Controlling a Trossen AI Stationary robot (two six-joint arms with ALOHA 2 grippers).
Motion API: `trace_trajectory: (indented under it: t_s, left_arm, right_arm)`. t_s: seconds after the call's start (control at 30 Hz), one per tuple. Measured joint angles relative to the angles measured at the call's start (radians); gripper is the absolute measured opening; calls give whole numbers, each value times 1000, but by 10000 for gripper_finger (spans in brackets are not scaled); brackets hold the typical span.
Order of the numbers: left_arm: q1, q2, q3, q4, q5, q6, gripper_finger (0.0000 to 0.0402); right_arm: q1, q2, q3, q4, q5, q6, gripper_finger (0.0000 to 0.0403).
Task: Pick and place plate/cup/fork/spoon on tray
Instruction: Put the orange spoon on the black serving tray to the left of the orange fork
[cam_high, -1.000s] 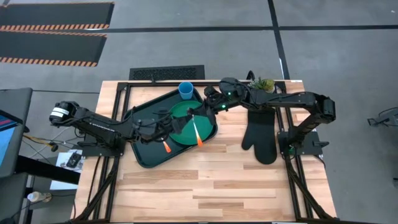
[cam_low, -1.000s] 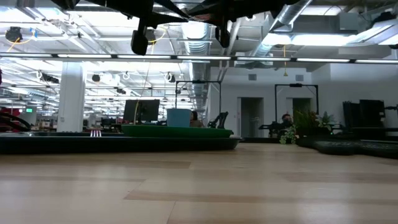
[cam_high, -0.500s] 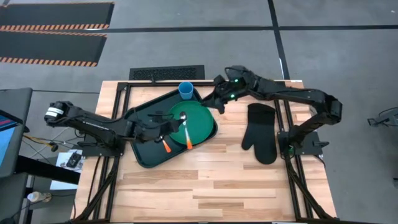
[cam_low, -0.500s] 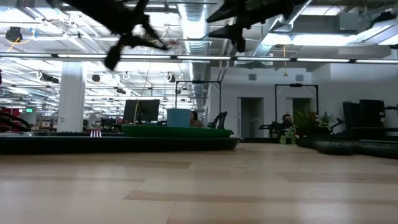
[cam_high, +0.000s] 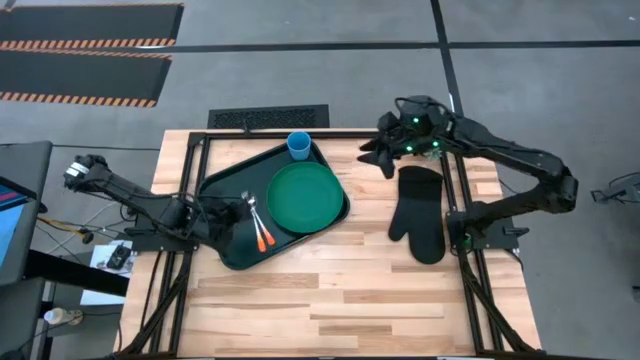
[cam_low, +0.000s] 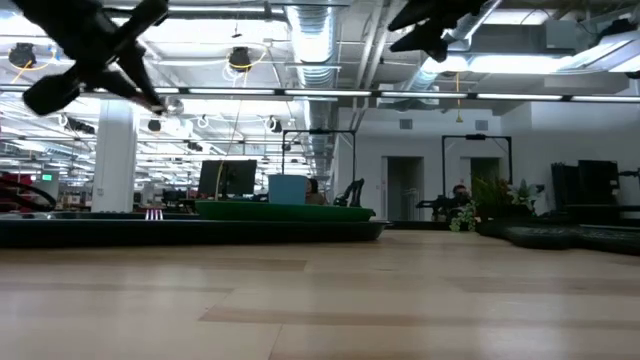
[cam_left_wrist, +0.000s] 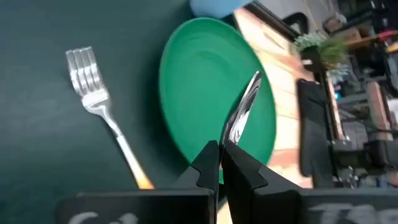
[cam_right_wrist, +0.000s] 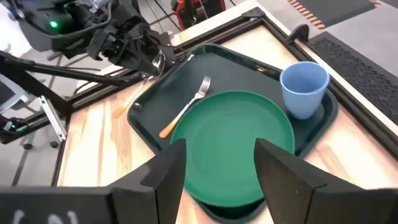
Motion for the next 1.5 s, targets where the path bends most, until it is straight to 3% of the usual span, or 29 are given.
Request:
trace_trajectory:
  t_s: [0.33,0.7,1.1,1.5]
  left_arm:
    - [-76,4,-225,14,-9,-346,0]
    - [-22,11,-305,33,75,-335,0]
    - [-7,11,-419,205,114,-310,0]
    - [26,11,-437,238,139,-316,0]
  right_arm:
    - [-21,-77,-1,-110,5,-53,210]
    - [-20,-66,-1,-108,28,-50,205]
    - [-48,-67,-1,-86,81,-30,198]
    - [-86,-67,-1,-78,82,-30,195]
